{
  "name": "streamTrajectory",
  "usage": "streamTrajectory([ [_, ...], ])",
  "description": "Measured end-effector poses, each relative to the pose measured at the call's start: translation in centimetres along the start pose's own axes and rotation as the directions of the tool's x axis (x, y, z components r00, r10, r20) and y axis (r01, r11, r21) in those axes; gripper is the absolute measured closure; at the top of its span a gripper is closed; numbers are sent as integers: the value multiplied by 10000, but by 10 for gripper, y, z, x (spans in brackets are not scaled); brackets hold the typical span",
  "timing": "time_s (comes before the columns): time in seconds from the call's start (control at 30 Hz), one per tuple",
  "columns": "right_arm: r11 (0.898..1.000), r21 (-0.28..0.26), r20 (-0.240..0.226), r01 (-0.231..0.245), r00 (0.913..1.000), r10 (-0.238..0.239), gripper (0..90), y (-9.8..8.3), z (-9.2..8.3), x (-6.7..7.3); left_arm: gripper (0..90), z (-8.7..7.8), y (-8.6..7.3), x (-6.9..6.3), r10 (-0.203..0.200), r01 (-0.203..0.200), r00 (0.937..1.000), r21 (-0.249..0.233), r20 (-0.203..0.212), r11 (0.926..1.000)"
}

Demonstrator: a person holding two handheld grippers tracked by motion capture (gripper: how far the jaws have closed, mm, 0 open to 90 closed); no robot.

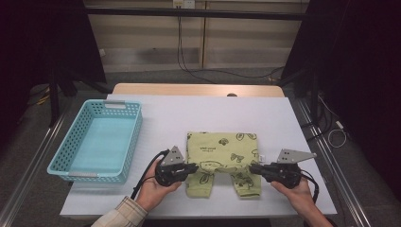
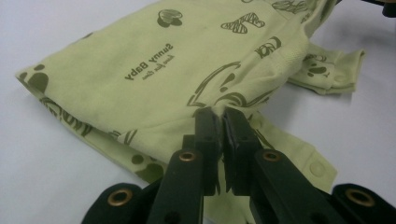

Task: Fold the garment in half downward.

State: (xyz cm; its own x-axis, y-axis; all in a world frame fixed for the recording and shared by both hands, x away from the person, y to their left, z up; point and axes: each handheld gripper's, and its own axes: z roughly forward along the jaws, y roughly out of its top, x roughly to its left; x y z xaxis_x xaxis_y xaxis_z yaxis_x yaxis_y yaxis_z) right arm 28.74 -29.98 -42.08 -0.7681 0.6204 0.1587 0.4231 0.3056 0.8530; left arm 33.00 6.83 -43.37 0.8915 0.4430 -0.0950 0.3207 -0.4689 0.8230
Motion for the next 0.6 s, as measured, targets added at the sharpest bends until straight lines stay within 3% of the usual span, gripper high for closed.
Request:
streamTrajectory([
  [0.13, 9999, 108, 45, 89, 9999, -89, 881, -2, -1, 3, 854, -4, -2, -3, 243, -243, 9997, 76, 17, 9997],
  [0.23, 9999, 170, -18, -25, 10000, 25, 881, -4, -3, 7, 857, -6, -3, -7, 81, -81, 9999, -36, 76, 10000],
  [0.4, 9994, 332, -80, 115, 9999, -112, 879, -8, -4, 12, 858, -8, -7, -9, 186, -189, 9997, 223, 153, 9996],
  [0.6, 9989, 441, -101, -167, 9998, 171, 864, -13, -4, 18, 860, -11, -9, -12, 25, -30, 9998, 263, 217, 9996],
])
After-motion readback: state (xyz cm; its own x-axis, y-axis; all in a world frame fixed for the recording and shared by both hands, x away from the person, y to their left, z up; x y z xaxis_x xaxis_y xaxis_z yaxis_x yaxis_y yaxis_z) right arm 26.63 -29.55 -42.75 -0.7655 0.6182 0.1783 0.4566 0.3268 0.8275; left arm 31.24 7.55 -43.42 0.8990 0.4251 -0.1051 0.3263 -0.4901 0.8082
